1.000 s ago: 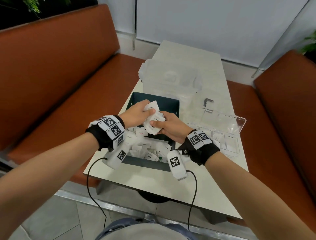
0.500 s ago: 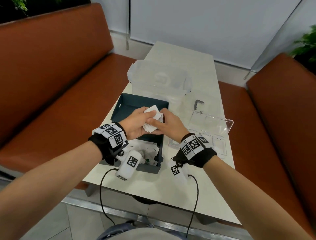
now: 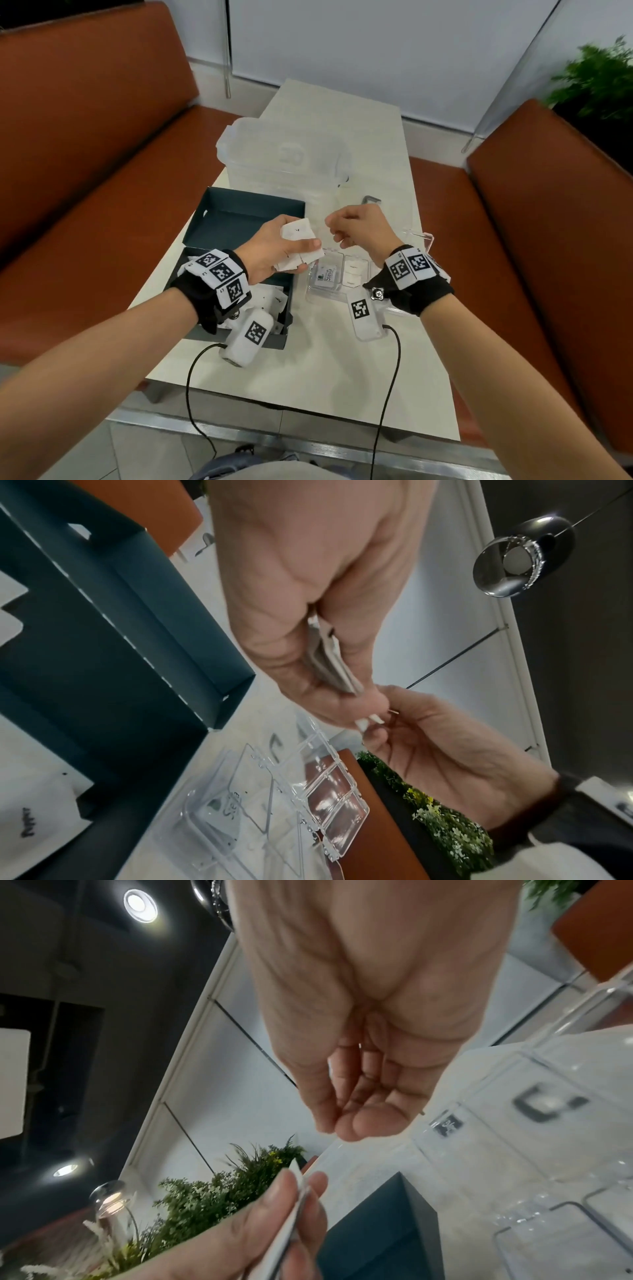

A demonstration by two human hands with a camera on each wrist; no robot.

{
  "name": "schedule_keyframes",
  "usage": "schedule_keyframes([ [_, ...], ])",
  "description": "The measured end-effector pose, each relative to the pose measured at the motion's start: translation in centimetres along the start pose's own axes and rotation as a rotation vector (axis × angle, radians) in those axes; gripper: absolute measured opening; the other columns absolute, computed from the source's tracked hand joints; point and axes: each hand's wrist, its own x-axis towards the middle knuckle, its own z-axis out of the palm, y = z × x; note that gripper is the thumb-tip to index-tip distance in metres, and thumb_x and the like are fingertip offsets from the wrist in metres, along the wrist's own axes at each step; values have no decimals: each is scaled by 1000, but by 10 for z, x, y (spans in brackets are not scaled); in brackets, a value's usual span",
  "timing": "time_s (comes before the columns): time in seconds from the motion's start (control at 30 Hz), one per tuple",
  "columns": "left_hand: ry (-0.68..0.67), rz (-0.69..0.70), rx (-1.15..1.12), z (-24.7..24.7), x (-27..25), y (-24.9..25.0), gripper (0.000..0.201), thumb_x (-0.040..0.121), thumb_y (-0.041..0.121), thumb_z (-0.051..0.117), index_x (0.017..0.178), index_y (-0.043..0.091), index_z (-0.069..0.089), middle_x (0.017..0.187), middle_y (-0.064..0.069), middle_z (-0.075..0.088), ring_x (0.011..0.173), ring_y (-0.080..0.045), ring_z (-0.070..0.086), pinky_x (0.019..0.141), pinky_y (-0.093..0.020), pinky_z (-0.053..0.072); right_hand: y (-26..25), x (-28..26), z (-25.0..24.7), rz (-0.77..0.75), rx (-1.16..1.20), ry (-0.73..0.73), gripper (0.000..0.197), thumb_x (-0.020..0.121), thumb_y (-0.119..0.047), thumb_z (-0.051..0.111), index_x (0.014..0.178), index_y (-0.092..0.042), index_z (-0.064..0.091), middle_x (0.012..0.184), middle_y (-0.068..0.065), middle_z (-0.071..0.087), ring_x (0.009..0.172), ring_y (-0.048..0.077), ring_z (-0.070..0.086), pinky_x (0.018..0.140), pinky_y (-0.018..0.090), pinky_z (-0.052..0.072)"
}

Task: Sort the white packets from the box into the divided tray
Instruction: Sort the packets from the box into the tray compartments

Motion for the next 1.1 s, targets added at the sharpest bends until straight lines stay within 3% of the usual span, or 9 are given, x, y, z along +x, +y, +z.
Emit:
schedule_keyframes([
  [0.1,-19,15,88,6,4,0,53,75,8,81,118,17,51,110,-10,62,88,-23,68,55,-29,55,1,-4,-2,-1,68,-13,17,88,-12,64,102,-2,67,80,6,64,61,13,59,51,21,48],
  [0.2,-90,47,136,15,6,1,55,71,9,83,115,16,52,104,-8,66,82,-19,71,53,-29,55,0,-8,1,-65,-77,-112,28,85,-19,71,110,-8,67,76,4,65,56,7,59,55,22,52],
  [0.3,-95,56,133,20,9,1,55,71,6,83,116,12,51,99,-8,66,71,-15,71,47,-27,52,0,-8,-3,-77,-52,-76,15,84,-9,70,98,-3,70,73,4,64,58,9,58,55,21,51],
  [0.47,8,96,98,22,13,-3,38,76,6,80,104,13,56,96,-8,63,64,-12,70,47,-29,54,5,-12,-22,23,332,115,7,86,2,63,93,4,63,73,12,60,60,19,60,58,26,54],
  [0.63,132,125,45,24,22,-3,18,87,12,71,102,12,59,93,-9,64,60,-13,65,46,-25,51,14,-25,-17,123,452,10,20,85,6,62,105,6,60,73,15,61,56,18,60,56,25,55],
  [0.73,98,74,65,27,24,-3,7,93,13,62,96,18,59,89,-6,63,60,-13,62,45,-23,50,20,-31,-8,172,409,-46,21,85,4,63,106,10,61,70,14,61,54,16,60,55,22,54],
  [0.83,14,-14,-23,30,24,-2,4,97,23,58,94,21,59,89,-8,64,62,-15,63,46,-24,51,21,-31,-7,207,442,-26,9,85,3,63,93,7,62,65,12,60,53,17,59,54,23,53],
  [0.97,-50,-72,-67,30,23,2,33,93,49,53,106,20,63,91,-7,72,66,-16,67,52,-26,54,21,-28,-12,237,474,17,1,85,3,61,84,3,60,64,11,57,53,18,58,54,23,53],
  [1.1,-58,-76,-90,28,24,3,15,97,34,55,101,21,62,101,-11,70,73,-21,68,50,-25,54,25,-27,-17,250,494,45,3,86,3,61,86,6,61,65,13,58,54,18,58,54,23,54],
])
